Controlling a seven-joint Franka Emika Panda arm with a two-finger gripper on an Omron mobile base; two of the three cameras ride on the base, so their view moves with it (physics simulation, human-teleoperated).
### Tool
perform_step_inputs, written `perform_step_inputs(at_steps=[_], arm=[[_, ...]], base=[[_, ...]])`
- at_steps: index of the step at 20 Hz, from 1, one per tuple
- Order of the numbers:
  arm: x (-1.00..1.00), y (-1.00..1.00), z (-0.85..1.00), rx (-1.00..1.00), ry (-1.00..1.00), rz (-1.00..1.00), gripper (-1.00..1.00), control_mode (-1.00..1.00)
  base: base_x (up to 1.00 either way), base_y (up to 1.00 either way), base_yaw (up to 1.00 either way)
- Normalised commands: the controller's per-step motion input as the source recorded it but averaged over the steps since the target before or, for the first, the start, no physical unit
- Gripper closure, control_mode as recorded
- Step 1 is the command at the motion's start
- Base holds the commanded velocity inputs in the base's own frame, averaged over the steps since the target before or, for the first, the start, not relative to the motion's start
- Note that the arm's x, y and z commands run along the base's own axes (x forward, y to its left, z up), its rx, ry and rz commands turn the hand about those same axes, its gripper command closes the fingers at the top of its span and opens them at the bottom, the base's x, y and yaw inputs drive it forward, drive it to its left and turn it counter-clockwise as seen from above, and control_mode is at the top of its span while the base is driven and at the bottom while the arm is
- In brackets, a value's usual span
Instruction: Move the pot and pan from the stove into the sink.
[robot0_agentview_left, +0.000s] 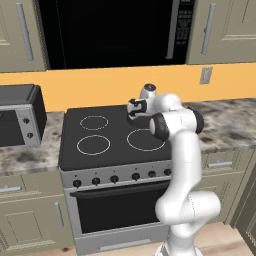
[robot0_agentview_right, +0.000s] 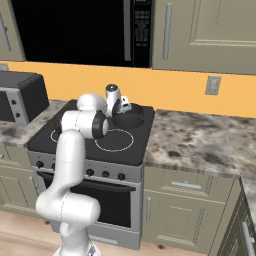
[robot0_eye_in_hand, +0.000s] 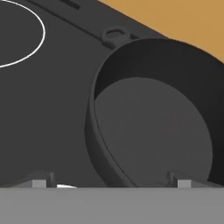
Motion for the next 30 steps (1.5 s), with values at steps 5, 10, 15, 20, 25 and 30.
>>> perform_step_inputs(at_steps=[5, 10, 15, 20, 25, 30], arm=[[0.16, 0.00, -0.20, -0.02, 0.02, 0.03, -1.00, -1.00], [0.16, 0.00, -0.21, -0.03, 0.03, 0.03, -1.00, -1.00], [0.14, 0.00, -0.24, -0.04, 0.03, 0.04, -1.00, -1.00], [0.12, 0.00, -0.12, -0.02, 0.02, 0.03, 1.00, -1.00], [0.00, 0.00, 0.00, 0.00, 0.01, 0.00, 1.00, -1.00], [0.00, -0.04, 0.17, 0.01, 0.00, 0.00, 1.00, -1.00]], base=[[0.00, 0.00, 0.00], [0.00, 0.00, 0.00], [0.00, 0.00, 0.00], [0.00, 0.00, 0.00], [0.00, 0.00, 0.00], [0.00, 0.00, 0.00]])
